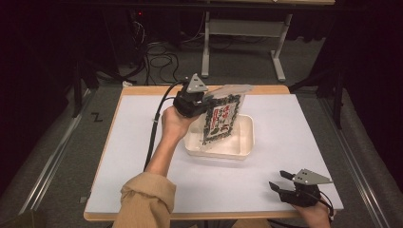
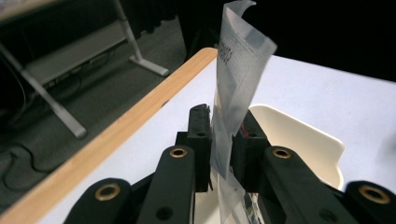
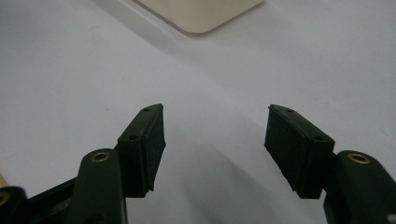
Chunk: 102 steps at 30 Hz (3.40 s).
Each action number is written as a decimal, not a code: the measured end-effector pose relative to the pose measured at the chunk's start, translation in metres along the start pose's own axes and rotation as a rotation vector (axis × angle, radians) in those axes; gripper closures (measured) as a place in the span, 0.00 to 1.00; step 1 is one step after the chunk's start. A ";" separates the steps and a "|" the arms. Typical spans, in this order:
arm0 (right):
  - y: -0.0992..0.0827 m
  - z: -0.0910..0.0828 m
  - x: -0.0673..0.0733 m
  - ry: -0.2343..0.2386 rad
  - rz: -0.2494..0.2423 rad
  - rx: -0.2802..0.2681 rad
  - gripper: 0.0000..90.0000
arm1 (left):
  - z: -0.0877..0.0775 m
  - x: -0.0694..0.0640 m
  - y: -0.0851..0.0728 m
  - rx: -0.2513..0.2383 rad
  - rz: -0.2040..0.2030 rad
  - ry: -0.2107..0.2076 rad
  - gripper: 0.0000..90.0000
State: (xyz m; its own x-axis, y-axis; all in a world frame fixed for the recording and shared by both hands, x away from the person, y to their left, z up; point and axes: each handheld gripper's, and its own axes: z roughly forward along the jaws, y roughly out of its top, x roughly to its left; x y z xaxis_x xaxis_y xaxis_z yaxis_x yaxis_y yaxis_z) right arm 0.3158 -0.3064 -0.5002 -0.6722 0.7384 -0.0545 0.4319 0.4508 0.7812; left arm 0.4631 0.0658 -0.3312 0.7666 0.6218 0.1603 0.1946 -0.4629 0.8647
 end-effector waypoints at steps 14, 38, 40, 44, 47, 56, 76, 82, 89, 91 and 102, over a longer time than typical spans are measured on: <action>0.000 -0.001 0.000 0.008 0.002 0.000 0.43 | 0.009 -0.004 0.007 0.032 0.168 0.081 0.84; 0.000 0.002 0.002 0.016 -0.001 0.009 0.43 | 0.006 0.021 -0.060 0.264 -0.124 0.189 0.53; 0.000 0.002 0.002 0.016 0.003 0.012 0.43 | 0.009 0.019 -0.066 0.280 -0.120 0.196 0.53; 0.000 0.003 0.002 0.017 -0.001 0.013 0.43 | 0.014 0.016 -0.076 0.303 -0.120 0.192 0.56; 0.000 0.003 0.002 0.018 -0.007 0.015 0.43 | 0.015 0.015 -0.081 0.314 -0.127 0.188 0.58; 0.000 0.004 0.002 0.020 -0.003 0.019 0.43 | 0.018 0.007 -0.081 0.309 -0.052 0.272 0.75; 0.000 0.005 0.002 0.021 -0.006 0.026 0.43 | 0.011 -0.012 -0.102 0.300 -0.074 0.197 0.70; 0.000 0.005 0.003 0.021 -0.013 0.028 0.43 | 0.000 -0.017 -0.108 0.279 -0.146 0.133 0.72; 0.001 0.005 0.003 0.020 -0.011 0.026 0.43 | -0.018 -0.022 -0.114 0.205 -0.225 0.090 0.70; 0.001 0.005 0.003 0.020 -0.008 0.025 0.43 | -0.025 -0.023 -0.115 0.181 -0.240 0.086 0.70; 0.001 0.005 0.002 0.020 -0.004 0.021 0.43 | -0.062 -0.034 -0.125 0.089 -0.305 0.074 0.64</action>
State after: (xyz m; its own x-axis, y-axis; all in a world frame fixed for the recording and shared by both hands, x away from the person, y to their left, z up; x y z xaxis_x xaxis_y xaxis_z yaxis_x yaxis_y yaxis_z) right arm 0.3177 -0.3016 -0.5023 -0.6859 0.7263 -0.0448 0.4414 0.4642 0.7679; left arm 0.3742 0.1419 -0.4153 0.6189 0.7830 -0.0626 0.4639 -0.3000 0.8335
